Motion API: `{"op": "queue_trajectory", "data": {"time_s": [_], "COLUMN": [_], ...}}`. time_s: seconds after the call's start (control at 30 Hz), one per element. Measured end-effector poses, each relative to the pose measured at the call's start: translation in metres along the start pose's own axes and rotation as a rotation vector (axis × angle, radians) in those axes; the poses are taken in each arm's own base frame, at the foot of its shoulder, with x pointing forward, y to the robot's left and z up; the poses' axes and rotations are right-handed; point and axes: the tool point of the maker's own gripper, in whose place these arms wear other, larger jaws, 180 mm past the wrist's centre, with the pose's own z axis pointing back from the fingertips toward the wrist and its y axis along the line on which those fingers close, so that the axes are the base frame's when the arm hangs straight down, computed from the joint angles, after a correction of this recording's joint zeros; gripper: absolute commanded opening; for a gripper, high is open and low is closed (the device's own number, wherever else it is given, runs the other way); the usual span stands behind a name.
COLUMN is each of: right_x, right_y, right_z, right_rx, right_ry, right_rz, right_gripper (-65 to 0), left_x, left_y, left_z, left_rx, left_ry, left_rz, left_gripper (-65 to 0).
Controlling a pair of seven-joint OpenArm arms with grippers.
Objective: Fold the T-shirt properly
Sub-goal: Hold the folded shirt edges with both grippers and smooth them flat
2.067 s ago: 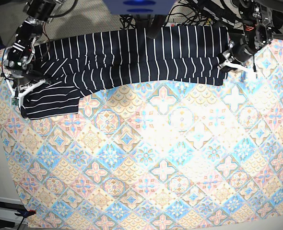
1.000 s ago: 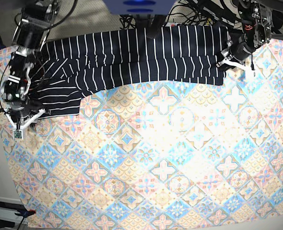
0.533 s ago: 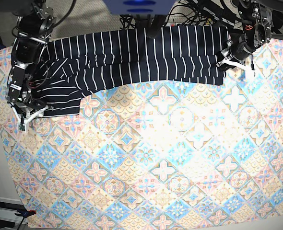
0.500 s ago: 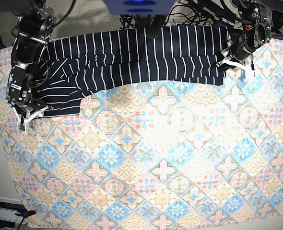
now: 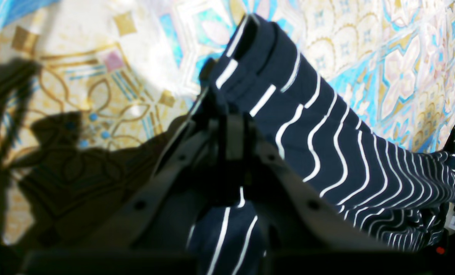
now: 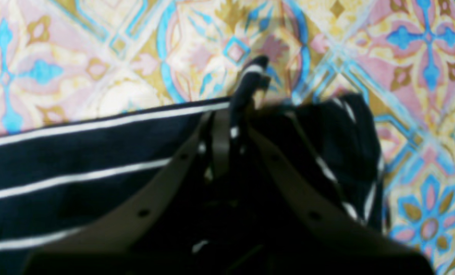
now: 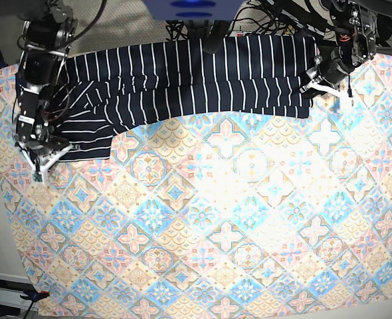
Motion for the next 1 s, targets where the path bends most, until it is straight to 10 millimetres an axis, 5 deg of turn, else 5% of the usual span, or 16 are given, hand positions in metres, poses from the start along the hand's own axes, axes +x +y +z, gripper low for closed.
{"op": "queue_trajectory", "data": {"time_s": [0.1, 0.27, 0.37, 0.7, 1.0], "right_x": [-0.009, 0.01, 0.005, -0.015, -0.046], "right_y": [-0.017, -0.029, -0.039, -0.032, -0.032], "right_z": [0.012, 0.035, 0.051, 0.099, 0.1], "right_rx": [-0.042, -0.075, -0.115, -0.132, -0.134], "right_ry": [0.007, -0.091, -0.108, -0.135, -0.028], "right_rz": [-0.002, 0.018, 0.042, 0.173, 0.154], "right_gripper": [-65.0, -65.0, -65.0, -65.0, -60.6], "left_x": [0.001, 0.0, 0.0, 0.001, 0.003], "left_y": [0.0, 0.0, 0.0, -0.001, -0.002], "left_z": [0.0, 0.0, 0.0, 0.0, -0.001], "left_rx": [0.0, 0.0, -0.001, -0.001, -0.003], "left_ry": [-0.004, -0.001, -0.001, -0.002, -0.001], "left_rz": [0.0, 0.0, 0.0, 0.0, -0.004], "left_gripper": [-65.0, -65.0, -65.0, -65.0, -65.0]}}
